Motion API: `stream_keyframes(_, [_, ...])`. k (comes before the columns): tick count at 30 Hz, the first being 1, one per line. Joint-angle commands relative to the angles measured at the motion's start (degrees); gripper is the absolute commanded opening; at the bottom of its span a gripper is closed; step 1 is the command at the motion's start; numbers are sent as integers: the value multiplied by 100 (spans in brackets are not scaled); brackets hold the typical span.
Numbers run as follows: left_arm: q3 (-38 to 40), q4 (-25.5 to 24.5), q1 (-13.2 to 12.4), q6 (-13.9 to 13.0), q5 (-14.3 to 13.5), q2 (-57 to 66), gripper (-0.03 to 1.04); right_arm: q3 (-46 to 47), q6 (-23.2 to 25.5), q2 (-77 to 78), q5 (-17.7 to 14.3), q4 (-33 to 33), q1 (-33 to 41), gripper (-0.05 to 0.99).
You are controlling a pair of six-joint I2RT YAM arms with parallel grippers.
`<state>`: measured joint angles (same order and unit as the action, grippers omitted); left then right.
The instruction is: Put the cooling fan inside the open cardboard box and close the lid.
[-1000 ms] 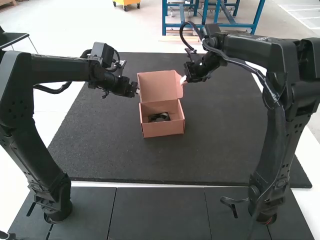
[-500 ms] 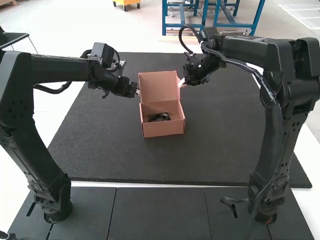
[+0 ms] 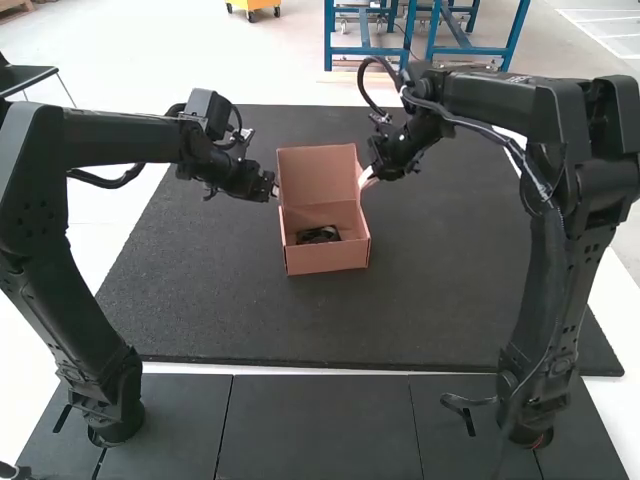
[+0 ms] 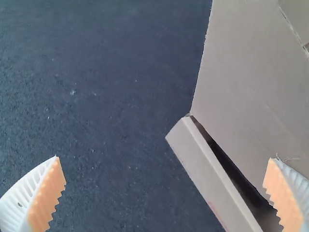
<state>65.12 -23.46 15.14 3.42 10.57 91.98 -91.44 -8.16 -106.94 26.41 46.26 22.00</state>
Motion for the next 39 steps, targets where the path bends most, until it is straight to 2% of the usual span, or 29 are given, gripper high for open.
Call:
stream_keyframes(1, [290,-62,121,-96,139,-137,97,-85,-256,-73,118,120,59,2])
stream_keyframes(6, [255,-194,191,-166,165,-198,97,-58,-440,-73,118,349,59,2])
stream_keyframes(22, [264,-369,191,-245,182,-374,97,-23,-766,-73,162,902,182,0])
stream_keyframes(29, [255,-440,191,-307,191,-436,97,109,-889,-73,-57,911,191,0])
stream_keyframes(34, [247,-466,191,-316,182,-453,97,205,-1065,-73,-409,929,191,0])
stream_keyframes(39, [247,-466,191,-316,182,-489,97,276,-1100,-73,-479,937,191,0])
